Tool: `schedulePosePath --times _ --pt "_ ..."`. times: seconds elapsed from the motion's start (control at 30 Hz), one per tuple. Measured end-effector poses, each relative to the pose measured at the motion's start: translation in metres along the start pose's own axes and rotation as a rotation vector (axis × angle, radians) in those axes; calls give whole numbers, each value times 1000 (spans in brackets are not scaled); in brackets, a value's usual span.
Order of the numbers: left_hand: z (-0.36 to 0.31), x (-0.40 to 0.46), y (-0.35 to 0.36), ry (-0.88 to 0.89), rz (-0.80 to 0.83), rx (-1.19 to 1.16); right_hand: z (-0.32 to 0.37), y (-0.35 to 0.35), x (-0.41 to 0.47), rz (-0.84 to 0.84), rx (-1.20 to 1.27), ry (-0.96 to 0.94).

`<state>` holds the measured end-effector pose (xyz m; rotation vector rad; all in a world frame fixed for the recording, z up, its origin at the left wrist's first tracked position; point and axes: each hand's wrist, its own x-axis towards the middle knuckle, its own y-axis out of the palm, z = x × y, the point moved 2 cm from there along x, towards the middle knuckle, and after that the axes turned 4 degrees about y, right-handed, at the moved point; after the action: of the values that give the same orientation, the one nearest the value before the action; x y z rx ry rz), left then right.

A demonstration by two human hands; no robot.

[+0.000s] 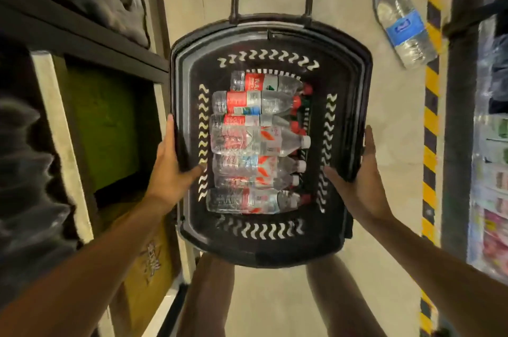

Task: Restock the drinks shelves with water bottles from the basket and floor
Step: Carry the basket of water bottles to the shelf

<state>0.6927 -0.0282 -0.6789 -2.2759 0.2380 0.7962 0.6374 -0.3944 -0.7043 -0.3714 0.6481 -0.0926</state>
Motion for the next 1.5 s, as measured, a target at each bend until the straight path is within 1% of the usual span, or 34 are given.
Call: schedulePosePath --times 0.13,0.2,0.27,0.37,0.5,0.67,0.8,0.87,0.93,1.03,1.23,1.37,1.5 --pt "18 13 8 33 -45 -52 -17 15 5 -114 -22 -15" --pt "26 15 11 43 -54 -59 -23 18 4 -188 -65 -25" --pt "29 18 12 30 -65 -60 -24 19 5 -225 -122 -30" --pt "26 18 12 13 -79 -51 -21 18 5 -198 -145 -5" --pt "11 16 11 7 -118 32 -8 14 4 -128 -191 -4" --pt "-1 18 10 -18 -115 74 -1 16 2 -187 -360 30" --pt "3 17 14 -21 -201 161 -8 20 3 -202 -402 11" --pt "8 18 15 -20 -217 185 -9 20 3 -214 -409 15" --pt "8 18 13 -27 -195 183 -6 17 7 -206 -411 60" --pt "2 22 8 -48 -121 98 3 10 13 -141 -480 109" --pt "-5 24 -3 -111 -60 39 28 -4 25 -64 -545 140" --pt "-21 20 -26 -157 -11 17 72 -26 31 -29 -604 130" --pt "-41 -7 -54 -195 6 25 118 -43 12 13 -596 176"
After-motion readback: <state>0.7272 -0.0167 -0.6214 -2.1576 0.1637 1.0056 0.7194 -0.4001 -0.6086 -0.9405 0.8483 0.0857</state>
